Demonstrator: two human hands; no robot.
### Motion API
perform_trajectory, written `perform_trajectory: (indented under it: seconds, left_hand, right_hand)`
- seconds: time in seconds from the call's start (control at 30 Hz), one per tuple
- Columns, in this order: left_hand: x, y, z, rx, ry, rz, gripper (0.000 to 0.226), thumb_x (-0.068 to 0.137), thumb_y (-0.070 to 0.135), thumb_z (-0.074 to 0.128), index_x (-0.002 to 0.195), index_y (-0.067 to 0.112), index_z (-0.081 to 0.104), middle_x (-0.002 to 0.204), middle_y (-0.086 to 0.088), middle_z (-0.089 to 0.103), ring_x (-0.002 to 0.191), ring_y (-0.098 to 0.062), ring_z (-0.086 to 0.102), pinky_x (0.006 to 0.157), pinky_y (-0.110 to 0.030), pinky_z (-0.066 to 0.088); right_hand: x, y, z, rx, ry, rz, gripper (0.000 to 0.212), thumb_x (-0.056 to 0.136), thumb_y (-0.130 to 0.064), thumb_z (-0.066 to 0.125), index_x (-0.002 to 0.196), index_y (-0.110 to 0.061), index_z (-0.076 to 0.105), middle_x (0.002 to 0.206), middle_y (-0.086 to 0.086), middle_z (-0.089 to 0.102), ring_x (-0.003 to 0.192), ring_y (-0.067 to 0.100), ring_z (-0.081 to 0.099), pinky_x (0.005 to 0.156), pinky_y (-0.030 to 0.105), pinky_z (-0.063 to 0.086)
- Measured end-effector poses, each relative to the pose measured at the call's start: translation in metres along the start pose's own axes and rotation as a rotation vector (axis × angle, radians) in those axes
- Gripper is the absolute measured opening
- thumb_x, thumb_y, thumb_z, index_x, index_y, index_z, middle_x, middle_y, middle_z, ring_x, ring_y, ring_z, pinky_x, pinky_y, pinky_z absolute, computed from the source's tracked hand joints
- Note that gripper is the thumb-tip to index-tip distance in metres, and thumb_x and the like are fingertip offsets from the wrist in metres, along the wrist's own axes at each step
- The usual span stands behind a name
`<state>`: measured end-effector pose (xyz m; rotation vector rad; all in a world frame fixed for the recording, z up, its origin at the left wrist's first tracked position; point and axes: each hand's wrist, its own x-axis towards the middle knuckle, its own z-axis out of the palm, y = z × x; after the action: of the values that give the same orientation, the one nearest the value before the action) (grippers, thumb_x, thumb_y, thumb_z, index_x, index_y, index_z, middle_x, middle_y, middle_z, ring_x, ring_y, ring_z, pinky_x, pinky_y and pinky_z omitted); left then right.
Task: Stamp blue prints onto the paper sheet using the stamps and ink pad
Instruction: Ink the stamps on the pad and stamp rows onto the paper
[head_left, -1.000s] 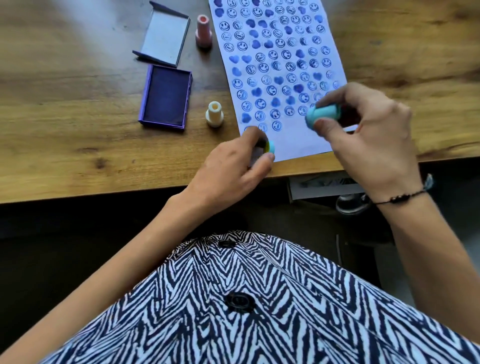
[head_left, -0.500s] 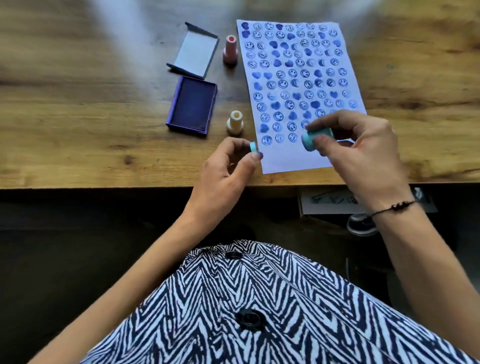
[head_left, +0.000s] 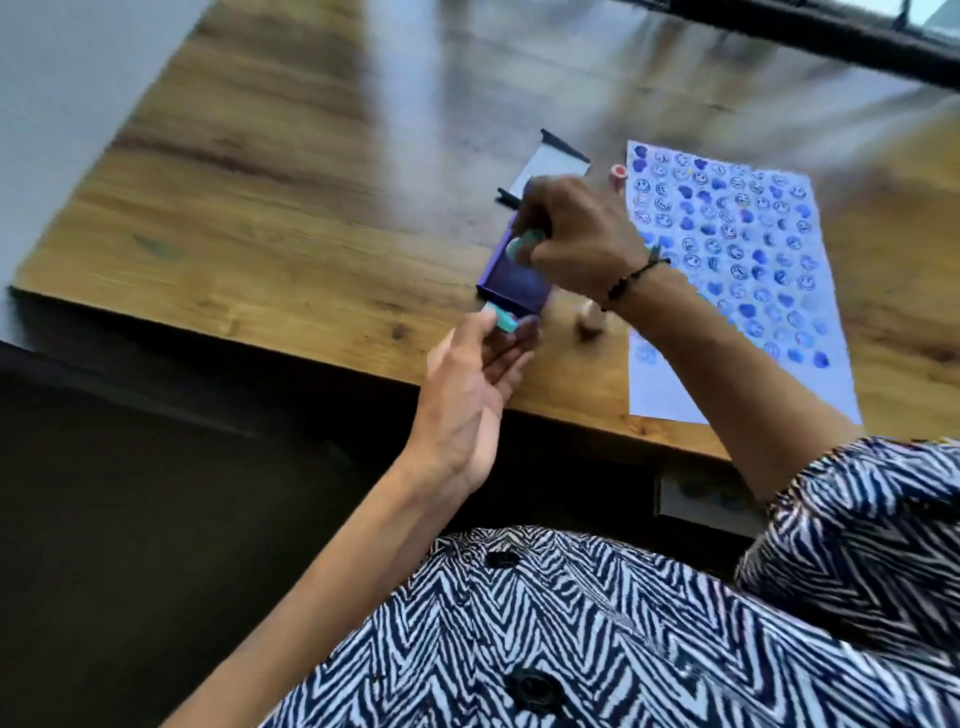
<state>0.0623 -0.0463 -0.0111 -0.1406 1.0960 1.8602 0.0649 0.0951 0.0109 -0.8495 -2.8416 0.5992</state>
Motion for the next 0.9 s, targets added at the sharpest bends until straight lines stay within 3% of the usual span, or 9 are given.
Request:
perform_trajectory:
  seconds: [0.13, 0.2, 0.33, 0.43, 0.57, 0.67, 0.77, 0.9]
  left_hand:
    - [-0.002, 0.001, -0.004, -0.031, 0.004, 0.008, 0.020, 0.092, 0.018, 0.041, 0.101, 0.004, 0.052, 0.096, -0.020, 0.061, 0.101, -0.030, 0.056, 0.092, -0.032, 0.046]
    - [-0.003, 0.004, -0.004, -0.021, 0.000, 0.008, 0.018, 0.092, 0.019, 0.041, 0.097, 0.005, 0.052, 0.098, -0.021, 0.061, 0.100, -0.030, 0.056, 0.088, -0.030, 0.047]
    - [-0.006, 0.008, -0.005, -0.016, 0.011, 0.021, 0.014, 0.091, 0.019, 0.042, 0.088, 0.009, 0.051, 0.104, -0.025, 0.060, 0.105, -0.032, 0.056, 0.098, -0.038, 0.043]
    - [-0.006, 0.010, -0.008, -0.025, 0.013, 0.028, 0.015, 0.091, 0.019, 0.042, 0.088, 0.008, 0.052, 0.099, -0.022, 0.062, 0.103, -0.031, 0.057, 0.092, -0.033, 0.046]
    - [-0.009, 0.011, -0.011, -0.031, 0.030, 0.043, 0.017, 0.092, 0.019, 0.041, 0.084, 0.009, 0.053, 0.097, -0.020, 0.063, 0.102, -0.030, 0.058, 0.091, -0.031, 0.046]
    - [-0.008, 0.012, -0.011, -0.037, 0.032, 0.050, 0.017, 0.092, 0.019, 0.041, 0.084, 0.009, 0.052, 0.099, -0.022, 0.062, 0.102, -0.030, 0.059, 0.090, -0.031, 0.048]
    - [-0.010, 0.008, -0.010, -0.023, 0.041, 0.042, 0.018, 0.091, 0.019, 0.041, 0.082, 0.010, 0.053, 0.096, -0.021, 0.063, 0.098, -0.029, 0.060, 0.088, -0.029, 0.048]
    - [-0.007, 0.008, -0.007, -0.015, 0.050, 0.050, 0.018, 0.091, 0.018, 0.042, 0.081, 0.010, 0.054, 0.090, -0.017, 0.065, 0.092, -0.026, 0.062, 0.091, -0.030, 0.047]
  right_hand:
    - [-0.005, -0.007, 0.004, -0.049, -0.092, -0.088, 0.015, 0.072, -0.002, 0.056, 0.085, -0.004, 0.061, 0.102, 0.018, 0.064, 0.094, 0.034, 0.057, 0.072, 0.036, 0.044]
    - [-0.004, -0.006, 0.004, -0.043, -0.059, -0.091, 0.016, 0.070, -0.001, 0.056, 0.084, -0.003, 0.063, 0.098, 0.018, 0.066, 0.092, 0.034, 0.058, 0.070, 0.035, 0.043]
    - [-0.002, -0.005, 0.006, -0.011, -0.094, -0.081, 0.013, 0.069, -0.001, 0.057, 0.081, -0.002, 0.062, 0.095, 0.019, 0.065, 0.091, 0.034, 0.058, 0.071, 0.035, 0.042]
    - [0.003, -0.001, 0.003, -0.011, -0.054, -0.083, 0.014, 0.069, 0.000, 0.058, 0.081, -0.003, 0.064, 0.094, 0.018, 0.067, 0.091, 0.032, 0.058, 0.063, 0.026, 0.031]
    - [-0.001, -0.001, 0.000, -0.015, -0.106, -0.107, 0.014, 0.070, 0.002, 0.057, 0.081, 0.000, 0.064, 0.094, 0.020, 0.067, 0.091, 0.032, 0.059, 0.070, 0.031, 0.036]
    - [-0.001, 0.001, 0.001, -0.021, -0.042, -0.144, 0.013, 0.068, 0.002, 0.053, 0.077, -0.001, 0.062, 0.084, 0.013, 0.063, 0.082, 0.028, 0.058, 0.066, 0.034, 0.038]
    - [-0.002, 0.001, 0.003, -0.087, -0.082, -0.193, 0.012, 0.068, 0.001, 0.052, 0.076, -0.002, 0.060, 0.091, 0.020, 0.063, 0.084, 0.038, 0.059, 0.068, 0.042, 0.047]
    - [0.006, 0.006, 0.000, -0.168, -0.064, -0.209, 0.014, 0.073, 0.003, 0.051, 0.082, 0.000, 0.060, 0.100, 0.021, 0.061, 0.088, 0.039, 0.057, 0.064, 0.040, 0.042]
